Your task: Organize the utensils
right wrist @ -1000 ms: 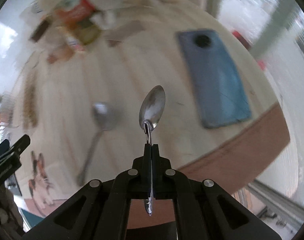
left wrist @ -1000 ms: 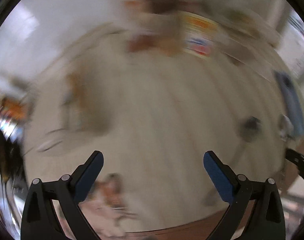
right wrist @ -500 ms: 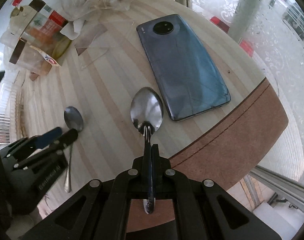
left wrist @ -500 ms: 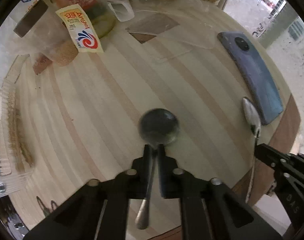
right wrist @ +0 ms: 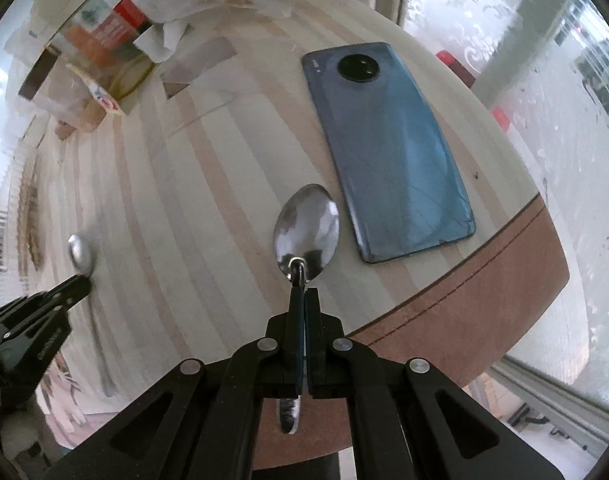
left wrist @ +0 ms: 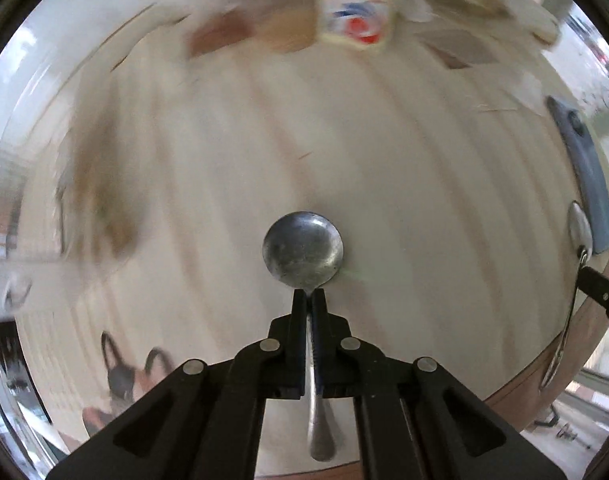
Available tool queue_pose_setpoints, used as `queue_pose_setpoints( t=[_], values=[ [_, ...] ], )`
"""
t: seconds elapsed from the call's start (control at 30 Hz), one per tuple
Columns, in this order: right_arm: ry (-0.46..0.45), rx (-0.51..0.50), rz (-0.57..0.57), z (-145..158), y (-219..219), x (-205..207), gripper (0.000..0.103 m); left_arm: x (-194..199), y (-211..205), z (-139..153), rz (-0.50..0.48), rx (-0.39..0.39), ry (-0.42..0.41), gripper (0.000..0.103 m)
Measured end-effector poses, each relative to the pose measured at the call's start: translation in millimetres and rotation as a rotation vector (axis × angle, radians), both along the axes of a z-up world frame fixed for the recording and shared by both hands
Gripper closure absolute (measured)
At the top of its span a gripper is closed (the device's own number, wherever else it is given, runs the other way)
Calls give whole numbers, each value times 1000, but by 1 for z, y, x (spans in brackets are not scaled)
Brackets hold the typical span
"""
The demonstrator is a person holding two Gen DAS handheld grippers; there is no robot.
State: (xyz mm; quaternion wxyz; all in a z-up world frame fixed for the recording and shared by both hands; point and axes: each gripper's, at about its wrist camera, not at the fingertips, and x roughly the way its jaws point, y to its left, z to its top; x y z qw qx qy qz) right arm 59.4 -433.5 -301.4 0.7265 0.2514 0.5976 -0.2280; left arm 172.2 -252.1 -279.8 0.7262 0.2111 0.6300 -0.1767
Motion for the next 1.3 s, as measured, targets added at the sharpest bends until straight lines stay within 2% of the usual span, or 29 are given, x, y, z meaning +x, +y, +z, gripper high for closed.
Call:
queue_pose_setpoints(
  t=[0.17, 0.4, 0.47, 0.57, 0.63, 0.67, 0.7, 0.77, 0.83, 0.9, 1.0, 1.07, 1.13, 1.17, 1.2, 1.23, 1.3],
  values=[
    [-14, 55, 74, -3, 30, 17, 102, -9, 47, 0, 86, 1, 17, 103],
    [1, 110, 303, -10, 113, 52, 102, -20, 117, -3, 236, -33, 79, 103],
    [10, 119, 347, -11, 132, 59, 102, -23, 136, -4, 273, -80, 113, 103],
    [7, 142, 330, -15, 137, 64, 102, -20, 148, 1, 322, -198, 152, 101],
    [5, 179, 289, -19, 133, 68, 99, -17, 149, 7, 295, -251, 160, 98],
    [5, 181, 272, -18, 127, 64, 94, -13, 142, 7, 271, -262, 163, 91],
    [4, 180, 246, -17, 123, 61, 90, -12, 132, 9, 240, -268, 162, 78],
    [1, 176, 211, -15, 112, 58, 83, -11, 109, 10, 174, -267, 149, 64],
    [-3, 154, 174, -12, 98, 53, 83, -8, 84, 8, 97, -235, 132, 63],
    [-4, 140, 124, -10, 85, 45, 83, 13, 73, -1, 49, -207, 122, 63],
    [-5, 128, 59, -9, 67, 32, 83, 13, 48, -13, -2, -147, 97, 62],
    [-7, 128, 27, -8, 59, 24, 83, 10, 38, -14, -31, -110, 42, 62],
    [-5, 128, -11, -9, 53, 15, 83, 10, 33, -14, -35, -121, 26, 68],
    [-7, 132, -25, -10, 53, 12, 83, 11, 30, -14, -33, -122, 21, 72],
    [-9, 135, -34, -10, 51, 9, 83, 11, 24, -15, -41, -124, 17, 89],
    [-10, 137, -42, -10, 48, 5, 83, 12, 14, -17, -49, -120, 13, 101],
    [-12, 145, -53, -12, 49, 1, 83, 14, -1, -21, -50, -120, 15, 101]
  ],
)
